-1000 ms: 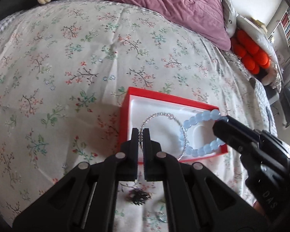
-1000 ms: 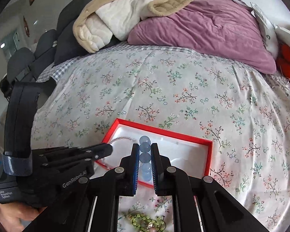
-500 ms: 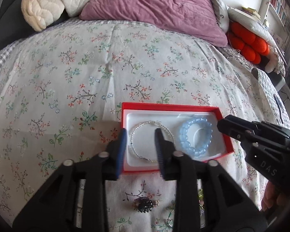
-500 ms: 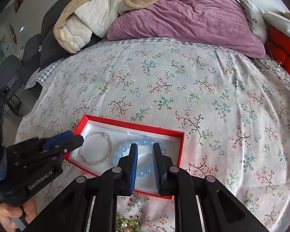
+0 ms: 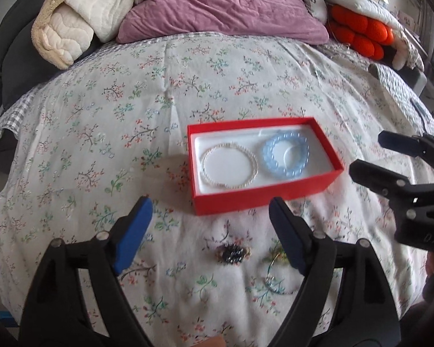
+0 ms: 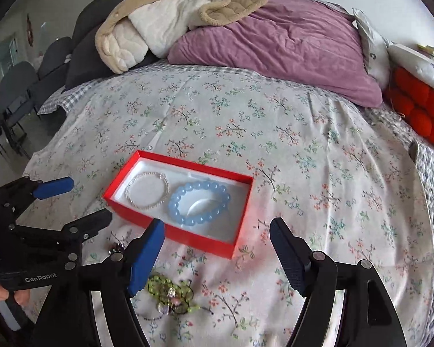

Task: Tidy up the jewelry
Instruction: 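Open both grippers to release the bracelets in the box and withdraw, then grasp the green-and-blue bead strand with the left gripper while the right grasps the green beaded bracelet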

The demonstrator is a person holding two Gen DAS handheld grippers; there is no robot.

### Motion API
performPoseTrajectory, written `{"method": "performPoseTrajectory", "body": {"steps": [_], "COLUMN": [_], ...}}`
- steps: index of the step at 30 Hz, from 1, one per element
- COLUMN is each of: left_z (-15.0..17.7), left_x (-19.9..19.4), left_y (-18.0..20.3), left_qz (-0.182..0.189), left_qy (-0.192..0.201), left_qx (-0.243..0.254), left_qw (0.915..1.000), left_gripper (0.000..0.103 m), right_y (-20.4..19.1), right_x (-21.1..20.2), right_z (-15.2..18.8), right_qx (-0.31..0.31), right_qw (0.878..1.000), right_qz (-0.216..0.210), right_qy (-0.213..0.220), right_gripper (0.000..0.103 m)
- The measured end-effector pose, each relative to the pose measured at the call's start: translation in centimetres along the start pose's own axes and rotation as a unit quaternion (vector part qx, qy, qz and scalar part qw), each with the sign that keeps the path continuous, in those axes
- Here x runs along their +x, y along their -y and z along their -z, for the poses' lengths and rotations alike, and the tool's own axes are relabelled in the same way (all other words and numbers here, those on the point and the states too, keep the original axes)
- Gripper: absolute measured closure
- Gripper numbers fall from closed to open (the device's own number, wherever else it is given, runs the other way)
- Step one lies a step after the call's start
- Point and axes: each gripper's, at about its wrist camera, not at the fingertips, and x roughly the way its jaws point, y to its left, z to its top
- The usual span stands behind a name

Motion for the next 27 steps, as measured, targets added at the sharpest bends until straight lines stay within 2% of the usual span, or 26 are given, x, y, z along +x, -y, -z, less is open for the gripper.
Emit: {"method": "performPoseTrajectory", "body": {"steps": [3,6,10,15,19,23,27], "left_z": [0.8,1.6,2.7,5.1,7.3,8.7,9.0], "left_x": [-0.2,-0.7,-1.0,0.0,0.7,1.3,2.0], "left_y": [-0.4,-1.0,-1.9,-2.6,-2.6,-1.9,-0.6], "left_qz": [-0.011,-0.007,0.000,0.009,0.017,0.035,0.082], "left_qy": [-0.011,-0.017,-0.022,-0.046,-0.057,-0.080,-0.110], "left_qx": [0.000,-0.011,-0.026,-0.033,-0.030,-0.016,0.003], "left_qw": [0.9999,0.9998,0.9994,0.9983,0.9977,0.9960,0.9905], "left_gripper": [0.018,0.015,0.005,0.005,0.005,0.005,0.005], "right_y": [-0.3,-0.6,-0.5,-0.7,-1.4,-1.9,-1.5], "right_x": [-0.3,-0.9,-1.5,-1.0,0.1,1.0,1.6], "right_z": [1.2,2.1,3.0,4.6,6.6,8.5,9.9], "right_qx": [-0.012,-0.024,-0.019,-0.021,-0.037,-0.067,-0.088], "right_qw": [1.000,1.000,1.000,0.999,0.998,0.995,0.992], "right_qz": [0.004,0.005,0.003,0.002,-0.018,-0.015,0.000], "right_qy": [-0.012,-0.016,-0.013,-0.026,-0.055,-0.076,-0.092], "right_gripper": [0.025,0.025,0.021,0.020,0.020,0.020,0.020]}}
